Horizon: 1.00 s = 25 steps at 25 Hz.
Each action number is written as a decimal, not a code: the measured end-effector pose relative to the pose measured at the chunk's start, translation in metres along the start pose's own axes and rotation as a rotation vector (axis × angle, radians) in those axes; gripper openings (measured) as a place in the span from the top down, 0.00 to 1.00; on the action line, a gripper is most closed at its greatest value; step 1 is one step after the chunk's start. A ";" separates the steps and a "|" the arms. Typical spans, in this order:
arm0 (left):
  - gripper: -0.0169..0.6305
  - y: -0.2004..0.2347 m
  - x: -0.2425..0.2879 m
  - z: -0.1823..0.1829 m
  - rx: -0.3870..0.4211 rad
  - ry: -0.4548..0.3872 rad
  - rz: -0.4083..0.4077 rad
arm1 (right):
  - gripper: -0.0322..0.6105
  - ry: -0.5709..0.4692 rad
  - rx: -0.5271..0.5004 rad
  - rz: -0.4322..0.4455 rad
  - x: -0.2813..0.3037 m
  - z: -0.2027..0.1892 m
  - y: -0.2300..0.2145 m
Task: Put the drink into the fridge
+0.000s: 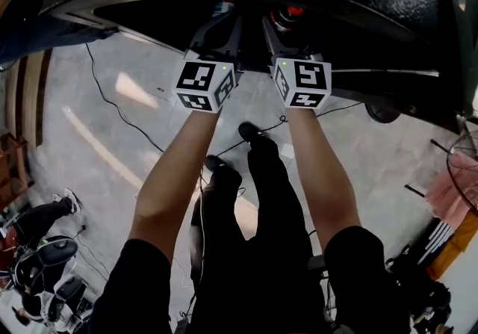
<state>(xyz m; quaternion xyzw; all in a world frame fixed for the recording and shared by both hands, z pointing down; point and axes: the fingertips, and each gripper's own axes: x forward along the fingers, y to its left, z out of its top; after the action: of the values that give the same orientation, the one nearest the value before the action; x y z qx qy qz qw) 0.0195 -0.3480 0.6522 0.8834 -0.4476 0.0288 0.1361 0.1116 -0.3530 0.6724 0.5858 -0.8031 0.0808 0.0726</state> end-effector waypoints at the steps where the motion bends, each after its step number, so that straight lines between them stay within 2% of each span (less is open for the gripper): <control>1: 0.95 0.001 0.000 -0.001 -0.002 0.001 0.000 | 0.47 0.001 -0.006 0.001 0.002 -0.001 0.000; 15: 0.95 -0.002 -0.011 -0.005 -0.014 0.019 -0.008 | 0.47 -0.002 -0.021 -0.006 0.014 -0.001 -0.001; 23: 0.95 -0.009 -0.035 0.000 -0.026 0.032 -0.004 | 0.47 0.010 -0.022 -0.024 -0.031 0.007 0.005; 24: 0.95 -0.010 -0.039 0.003 -0.029 0.031 -0.002 | 0.49 0.017 -0.011 -0.029 -0.039 0.009 0.005; 25: 0.95 -0.012 -0.044 0.007 -0.032 0.031 -0.001 | 0.57 0.023 -0.002 -0.035 -0.048 0.012 0.006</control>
<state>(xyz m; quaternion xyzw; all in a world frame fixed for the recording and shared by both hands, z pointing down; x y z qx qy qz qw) 0.0018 -0.3086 0.6352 0.8807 -0.4455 0.0354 0.1569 0.1201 -0.3088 0.6500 0.5988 -0.7919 0.0855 0.0835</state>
